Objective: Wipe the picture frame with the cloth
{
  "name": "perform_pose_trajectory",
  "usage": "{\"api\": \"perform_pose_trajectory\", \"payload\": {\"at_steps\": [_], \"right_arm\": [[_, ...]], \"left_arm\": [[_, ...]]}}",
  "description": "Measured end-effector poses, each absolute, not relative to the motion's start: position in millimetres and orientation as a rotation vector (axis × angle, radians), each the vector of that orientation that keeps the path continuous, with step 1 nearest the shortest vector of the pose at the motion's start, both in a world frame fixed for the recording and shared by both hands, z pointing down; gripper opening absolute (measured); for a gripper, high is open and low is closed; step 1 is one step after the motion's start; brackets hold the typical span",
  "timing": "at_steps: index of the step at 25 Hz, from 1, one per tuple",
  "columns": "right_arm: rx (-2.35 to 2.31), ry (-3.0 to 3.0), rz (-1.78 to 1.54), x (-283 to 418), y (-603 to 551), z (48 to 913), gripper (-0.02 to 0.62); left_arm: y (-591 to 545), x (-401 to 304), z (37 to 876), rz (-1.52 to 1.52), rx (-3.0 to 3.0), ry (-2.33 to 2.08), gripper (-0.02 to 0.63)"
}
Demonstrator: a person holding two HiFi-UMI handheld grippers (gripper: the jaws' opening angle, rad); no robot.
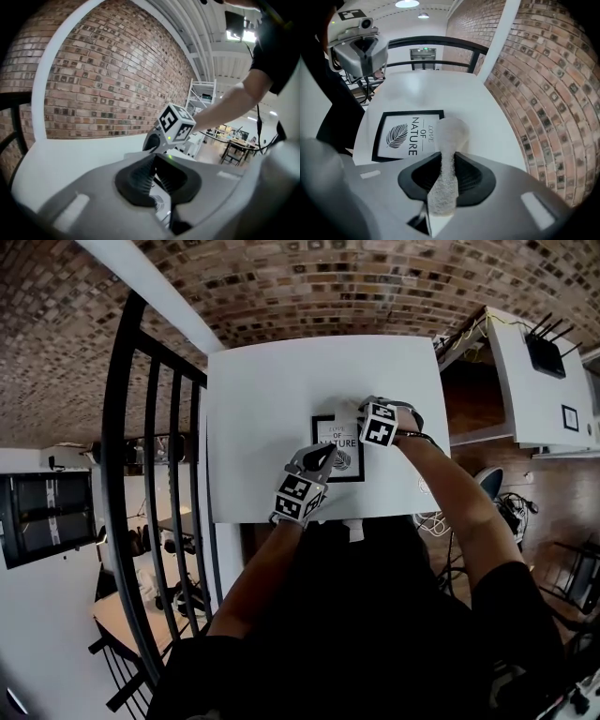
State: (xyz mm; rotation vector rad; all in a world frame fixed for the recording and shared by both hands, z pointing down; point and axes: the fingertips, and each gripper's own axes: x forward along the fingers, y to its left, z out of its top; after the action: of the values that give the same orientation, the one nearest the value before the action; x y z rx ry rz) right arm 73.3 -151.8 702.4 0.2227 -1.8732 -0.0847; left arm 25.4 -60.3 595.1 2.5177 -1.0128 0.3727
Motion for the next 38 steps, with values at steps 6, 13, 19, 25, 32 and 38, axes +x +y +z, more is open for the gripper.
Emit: {"api": "perform_pose_trajectory", "payload": {"at_steps": [6, 13, 19, 25, 32, 38], "right_arm": [[0.145, -1.830, -0.045, 72, -140, 727, 0.086], [0.066, -1.835, 0.000, 68, -107, 733, 0.086], [0.006, -1.839, 0.022, 69, -69, 737, 0.086], [-0.045, -1.841, 0.060, 71, -28, 738, 0.086], [-0.125, -1.819, 0.128, 69, 8, 742, 0.086], [-0.165, -1.772, 0.220, 79, 21, 742, 0.086]], "left_arm": [[-57, 26, 598, 0.386, 2.515, -0.999, 0.002], [-57, 20, 602, 0.390, 2.512, -0.992, 0.002], [-56, 22, 602, 0.388, 2.524, -0.983, 0.002], [-49, 24, 596, 0.369, 2.543, -0.973, 0.002], [-42, 17, 595, 0.375, 2.555, -0.963, 0.002], [-43, 15, 595, 0.386, 2.558, -0.964, 0.002]]}}
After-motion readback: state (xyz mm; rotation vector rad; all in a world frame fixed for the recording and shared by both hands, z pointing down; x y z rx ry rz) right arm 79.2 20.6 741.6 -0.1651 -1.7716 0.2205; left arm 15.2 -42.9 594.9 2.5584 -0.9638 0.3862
